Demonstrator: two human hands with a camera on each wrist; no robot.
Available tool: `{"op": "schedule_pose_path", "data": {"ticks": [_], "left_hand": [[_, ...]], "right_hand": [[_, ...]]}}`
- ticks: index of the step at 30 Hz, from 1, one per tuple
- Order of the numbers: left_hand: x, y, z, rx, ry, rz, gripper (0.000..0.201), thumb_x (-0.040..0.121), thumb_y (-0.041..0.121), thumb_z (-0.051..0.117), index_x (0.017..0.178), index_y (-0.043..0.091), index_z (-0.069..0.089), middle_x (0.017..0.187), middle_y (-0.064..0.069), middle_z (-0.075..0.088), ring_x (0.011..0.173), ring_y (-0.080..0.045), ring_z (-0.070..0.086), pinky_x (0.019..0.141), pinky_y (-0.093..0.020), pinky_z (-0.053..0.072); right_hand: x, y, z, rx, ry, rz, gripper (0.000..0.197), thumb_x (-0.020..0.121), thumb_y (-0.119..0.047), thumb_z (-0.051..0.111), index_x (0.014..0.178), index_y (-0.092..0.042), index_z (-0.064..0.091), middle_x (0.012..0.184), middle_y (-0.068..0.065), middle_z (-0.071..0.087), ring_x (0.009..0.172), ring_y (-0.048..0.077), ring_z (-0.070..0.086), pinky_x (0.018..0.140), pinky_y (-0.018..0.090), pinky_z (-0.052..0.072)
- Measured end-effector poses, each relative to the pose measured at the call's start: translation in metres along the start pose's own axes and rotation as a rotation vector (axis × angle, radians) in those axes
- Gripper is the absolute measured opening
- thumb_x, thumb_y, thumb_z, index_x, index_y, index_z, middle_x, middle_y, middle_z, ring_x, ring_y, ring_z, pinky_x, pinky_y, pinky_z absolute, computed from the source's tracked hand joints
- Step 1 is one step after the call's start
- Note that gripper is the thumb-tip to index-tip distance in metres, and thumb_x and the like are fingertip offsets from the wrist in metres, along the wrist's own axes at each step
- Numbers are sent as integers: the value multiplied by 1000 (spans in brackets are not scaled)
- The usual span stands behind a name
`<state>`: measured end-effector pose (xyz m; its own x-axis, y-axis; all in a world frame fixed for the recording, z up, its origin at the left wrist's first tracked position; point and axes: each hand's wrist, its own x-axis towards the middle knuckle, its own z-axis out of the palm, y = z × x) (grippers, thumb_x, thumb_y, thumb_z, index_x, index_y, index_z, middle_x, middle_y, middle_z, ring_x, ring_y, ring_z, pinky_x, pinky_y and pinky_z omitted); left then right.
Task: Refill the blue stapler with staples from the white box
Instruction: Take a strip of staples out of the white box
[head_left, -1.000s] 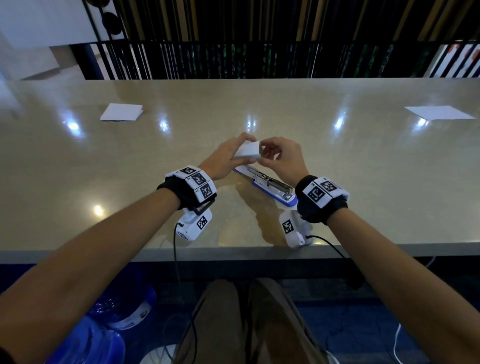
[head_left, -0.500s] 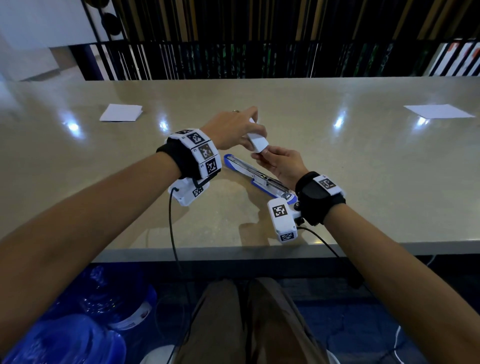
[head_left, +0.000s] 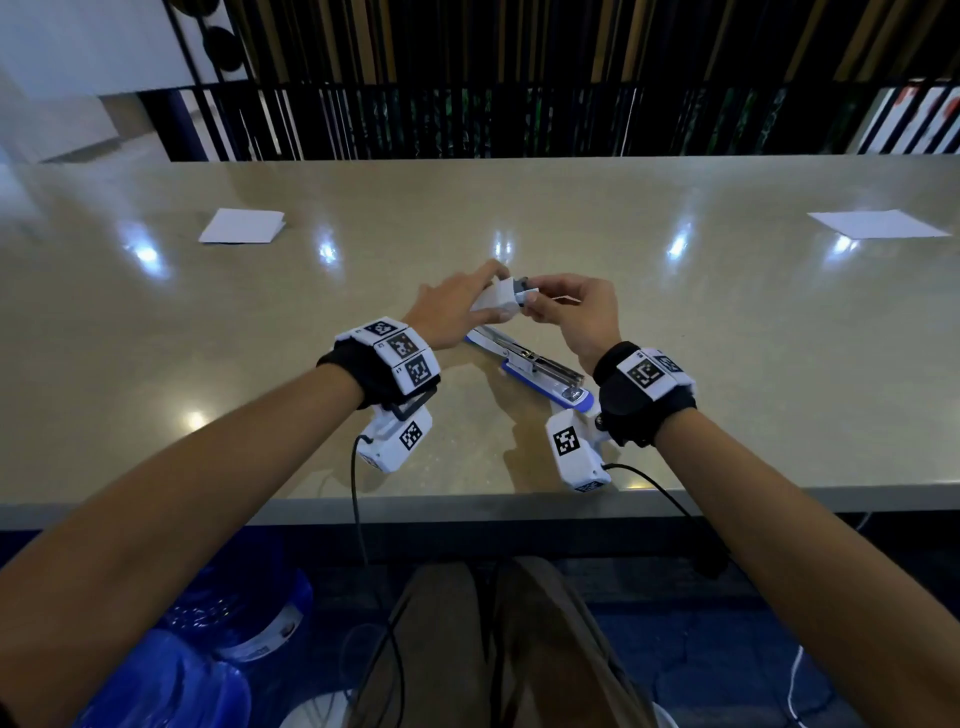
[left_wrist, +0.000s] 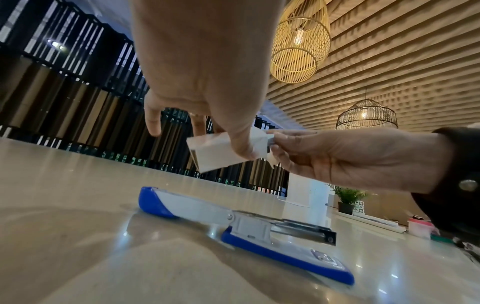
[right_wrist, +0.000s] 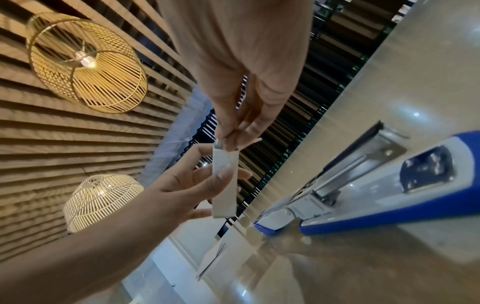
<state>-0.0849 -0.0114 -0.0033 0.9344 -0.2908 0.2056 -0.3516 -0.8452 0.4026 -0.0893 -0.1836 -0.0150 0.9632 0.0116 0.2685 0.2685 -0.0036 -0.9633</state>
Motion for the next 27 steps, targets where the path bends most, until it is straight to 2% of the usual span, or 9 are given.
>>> {"op": "schedule_pose_path", "data": {"ticks": [2,5,7,9,13,16,20,23,27], "left_hand": [[-2,-1,6,-161,-23,-3,47,87,33,61,123,13,41,117,-14,61,99,-29,59,86,-39,47],[-6,-1,12,-262,6,-3,46,85,20,65,121,4,42,119,-17,61,100,-26,57,84,-33,43],[-7,-2,15,-297,37,-15,46,85,17,65,122,0,44,122,-18,60,101,-21,54,86,-32,43],[-7,-4,17,-335,61,-31,47,84,15,66,123,-1,45,124,-19,59,101,-21,54,88,-35,44],[-9,-7,18,-419,53,-27,50,86,17,64,129,7,41,118,-23,58,100,-37,61,70,-38,54],[-11,-7,16,-459,43,-41,52,88,21,61,134,19,36,113,-22,54,85,-31,62,56,-27,57],[-13,-4,15,-538,60,-54,35,93,25,52,127,22,40,102,-18,52,77,-25,60,61,-38,59],[-11,-2,16,-499,118,-43,31,96,34,44,123,18,42,87,-12,50,62,-17,53,50,-17,51],[-9,-1,18,-504,151,-33,18,96,39,40,109,26,43,87,-15,52,68,-20,51,58,-32,44]], "right_hand": [[1,-1,1,-49,10,-39,25,77,2,72,101,6,68,73,9,66,57,7,67,65,21,59],[1,-3,2,-95,38,-75,15,74,-2,74,83,-12,67,77,15,66,69,24,66,66,30,59],[2,-4,2,-98,58,-91,17,77,-3,72,78,-19,64,77,11,66,71,25,65,60,28,56],[3,-5,2,-64,86,-107,14,80,-1,67,83,-15,64,77,5,63,72,23,63,64,32,56],[8,-6,0,7,181,-134,14,88,1,53,93,-8,61,83,4,57,75,22,65,74,32,58],[11,-6,-2,94,156,-59,19,94,3,39,95,-7,55,89,8,54,65,14,69,69,27,59],[12,1,-4,-55,101,24,27,94,3,31,98,-6,56,74,6,54,53,6,60,59,20,51],[10,9,-4,-124,14,41,24,93,5,37,99,-7,57,82,7,53,47,1,62,57,22,48],[5,10,-3,-115,-83,77,20,92,5,47,102,-7,58,76,3,54,48,2,66,60,26,50]]}}
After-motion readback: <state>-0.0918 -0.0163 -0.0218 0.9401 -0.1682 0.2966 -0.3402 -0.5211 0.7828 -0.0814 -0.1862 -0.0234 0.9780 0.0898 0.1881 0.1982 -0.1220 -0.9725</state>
